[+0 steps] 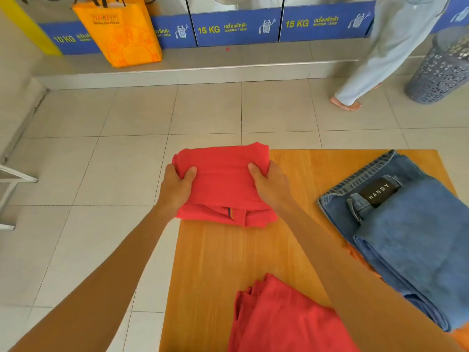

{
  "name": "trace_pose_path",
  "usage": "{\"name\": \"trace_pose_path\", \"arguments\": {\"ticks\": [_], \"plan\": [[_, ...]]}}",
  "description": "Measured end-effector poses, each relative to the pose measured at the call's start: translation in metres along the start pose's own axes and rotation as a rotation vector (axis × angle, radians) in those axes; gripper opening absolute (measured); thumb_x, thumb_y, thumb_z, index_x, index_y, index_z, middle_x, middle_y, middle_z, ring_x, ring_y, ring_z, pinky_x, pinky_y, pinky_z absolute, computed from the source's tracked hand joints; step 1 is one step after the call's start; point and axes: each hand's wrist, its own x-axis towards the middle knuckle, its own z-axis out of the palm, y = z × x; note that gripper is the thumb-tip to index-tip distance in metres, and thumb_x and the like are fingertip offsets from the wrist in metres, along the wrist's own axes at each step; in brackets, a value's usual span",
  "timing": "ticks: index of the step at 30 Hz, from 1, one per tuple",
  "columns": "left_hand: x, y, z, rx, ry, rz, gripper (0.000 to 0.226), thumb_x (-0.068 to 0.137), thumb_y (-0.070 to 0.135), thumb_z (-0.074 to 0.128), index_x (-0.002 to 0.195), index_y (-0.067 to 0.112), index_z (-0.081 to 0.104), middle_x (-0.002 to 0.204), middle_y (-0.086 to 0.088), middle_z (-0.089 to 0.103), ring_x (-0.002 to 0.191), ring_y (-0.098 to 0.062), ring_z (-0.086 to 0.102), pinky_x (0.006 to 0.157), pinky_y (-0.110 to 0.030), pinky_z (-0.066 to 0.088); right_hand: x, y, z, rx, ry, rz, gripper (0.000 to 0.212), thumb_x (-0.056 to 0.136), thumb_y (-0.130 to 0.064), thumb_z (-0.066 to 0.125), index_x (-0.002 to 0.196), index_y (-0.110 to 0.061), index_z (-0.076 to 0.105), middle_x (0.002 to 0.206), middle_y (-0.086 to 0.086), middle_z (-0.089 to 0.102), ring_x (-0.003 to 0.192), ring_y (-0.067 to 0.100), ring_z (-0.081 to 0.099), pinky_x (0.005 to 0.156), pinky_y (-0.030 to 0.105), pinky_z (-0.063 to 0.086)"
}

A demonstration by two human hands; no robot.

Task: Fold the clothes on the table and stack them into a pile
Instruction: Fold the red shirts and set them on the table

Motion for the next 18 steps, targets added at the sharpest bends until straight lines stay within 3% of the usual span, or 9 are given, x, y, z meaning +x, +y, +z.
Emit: {"name": "trace_pose_path", "arguments": {"ticks": [5,9,14,18], "plan": [[0.051,0.03,0.008,0.016,0.081,0.017,0.062,0.094,0.043,0.059,0.14,0.007,0.039,0.137,-0.011,0.052,0.122,-0.03,0.053,0.098,-0.041,0.047,0.057,-0.013,0.011,-0.057,0.025,0.052,0.043,0.102,-0.045,0.05,0.12,-0.006,0.054,0.084,-0.007,0.056,0.08,0.016,0.06,0.077,0.04,0.052],[0.066,0.016,0.033,0.035,0.084,-0.096,0.057,0.095,0.04,0.058,0.138,0.007,0.039,0.135,-0.014,0.052,0.12,-0.034,0.053,0.093,-0.04,0.045,0.072,0.009,0.016,-0.263,0.04,0.084,0.045,0.102,-0.045,0.048,0.12,-0.005,0.054,0.104,0.009,0.062,0.1,0.032,0.064,0.073,0.038,0.045],[0.068,0.001,0.045,0.097,0.094,-0.066,0.053,0.099,0.039,0.052,0.135,0.004,0.037,0.131,-0.017,0.054,0.115,-0.037,0.056,0.093,-0.045,0.048,0.074,0.029,0.021,-0.505,0.125,0.002,0.05,0.101,-0.056,0.04,0.119,-0.011,0.054,0.105,0.009,0.065,0.093,0.032,0.064,0.067,0.038,0.042],[0.068,0.007,0.045,0.099,0.088,-0.076,0.054,0.099,0.038,0.052,0.137,0.004,0.036,0.133,-0.016,0.054,0.117,-0.036,0.056,0.094,-0.043,0.047,0.08,0.028,0.02,-0.524,0.106,0.024,0.054,0.1,-0.059,0.039,0.119,-0.011,0.055,0.108,0.009,0.065,0.096,0.032,0.064,0.067,0.038,0.043]]}}
